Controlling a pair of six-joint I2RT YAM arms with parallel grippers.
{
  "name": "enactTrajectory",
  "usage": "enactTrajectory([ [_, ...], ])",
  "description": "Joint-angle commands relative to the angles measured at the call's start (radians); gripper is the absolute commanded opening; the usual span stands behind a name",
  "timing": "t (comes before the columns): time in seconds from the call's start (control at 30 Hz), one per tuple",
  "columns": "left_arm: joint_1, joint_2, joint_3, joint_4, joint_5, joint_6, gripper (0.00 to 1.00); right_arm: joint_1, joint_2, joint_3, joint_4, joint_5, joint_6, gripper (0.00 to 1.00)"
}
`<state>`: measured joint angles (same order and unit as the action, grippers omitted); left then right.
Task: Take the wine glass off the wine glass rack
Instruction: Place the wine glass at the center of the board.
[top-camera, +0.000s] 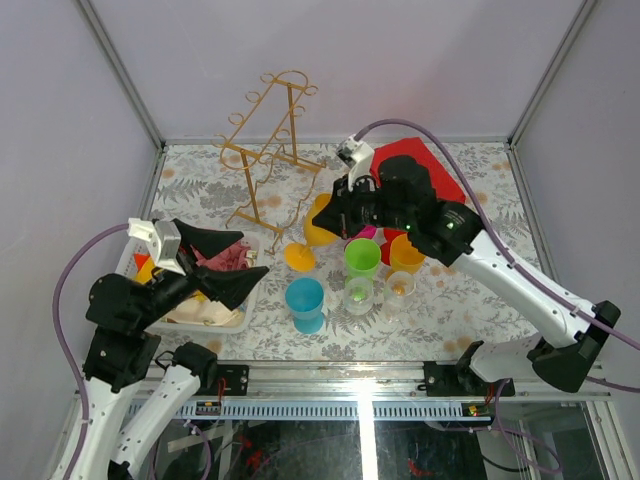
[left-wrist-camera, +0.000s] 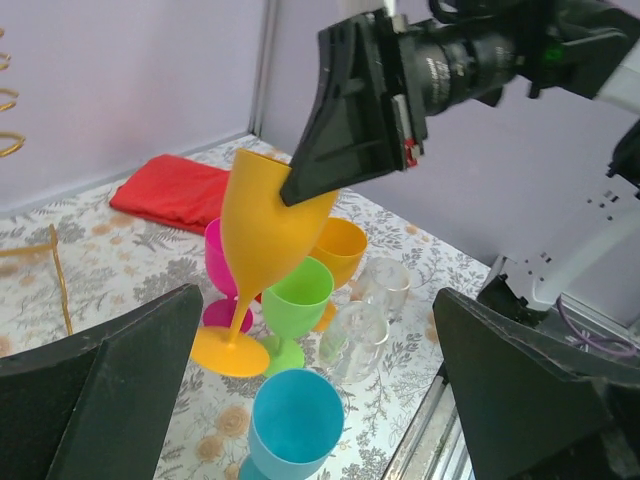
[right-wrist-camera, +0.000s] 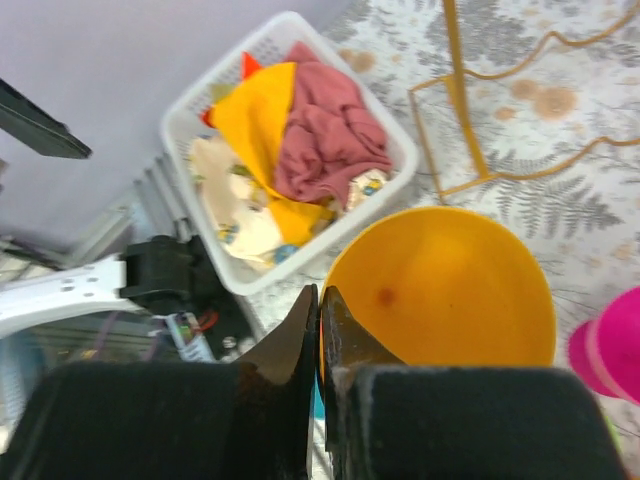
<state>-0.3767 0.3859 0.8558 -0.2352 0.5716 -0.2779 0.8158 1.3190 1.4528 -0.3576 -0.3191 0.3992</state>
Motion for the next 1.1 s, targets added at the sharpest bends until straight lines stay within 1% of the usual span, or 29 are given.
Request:
enactTrajectory([
  [0.0, 0.002, 0.045, 0.03, -0.054, -0.099, -0.038, 1.0, 0.072, 0.038, 0.076, -0.046, 0.31, -0.175, 0.0],
  [0.13, 0.002, 0.063, 0.035, -0.058, -0.105, -0.053, 1.0, 0.131, 0.113, 0.103, -0.07, 0.437, -0.273, 0.0],
  [0.23, 0.002, 0.061, 0.035, -0.059, -0.123, -0.049, 1.0, 0.141, 0.159, 0.112, -0.066, 0.454, -0.287, 0.0],
  [0.5, 0.002, 0.047, 0.058, -0.095, -0.189, -0.034, 1.0, 0.158, 0.266, 0.09, -0.05, 0.376, -0.275, 0.0],
  [0.73, 0.001, 0.042, 0.061, -0.104, -0.231, -0.032, 1.0, 0.157, 0.338, 0.046, -0.016, 0.317, -0.238, 0.02],
  [1.0, 0.001, 0.04, 0.066, -0.117, -0.246, -0.029, 1.0, 0.157, 0.387, 0.019, 0.008, 0.306, -0.211, 0.08],
  [1.07, 0.002, 0.04, 0.066, -0.12, -0.254, -0.027, 1.0, 0.157, 0.392, 0.019, 0.009, 0.303, -0.208, 0.12],
])
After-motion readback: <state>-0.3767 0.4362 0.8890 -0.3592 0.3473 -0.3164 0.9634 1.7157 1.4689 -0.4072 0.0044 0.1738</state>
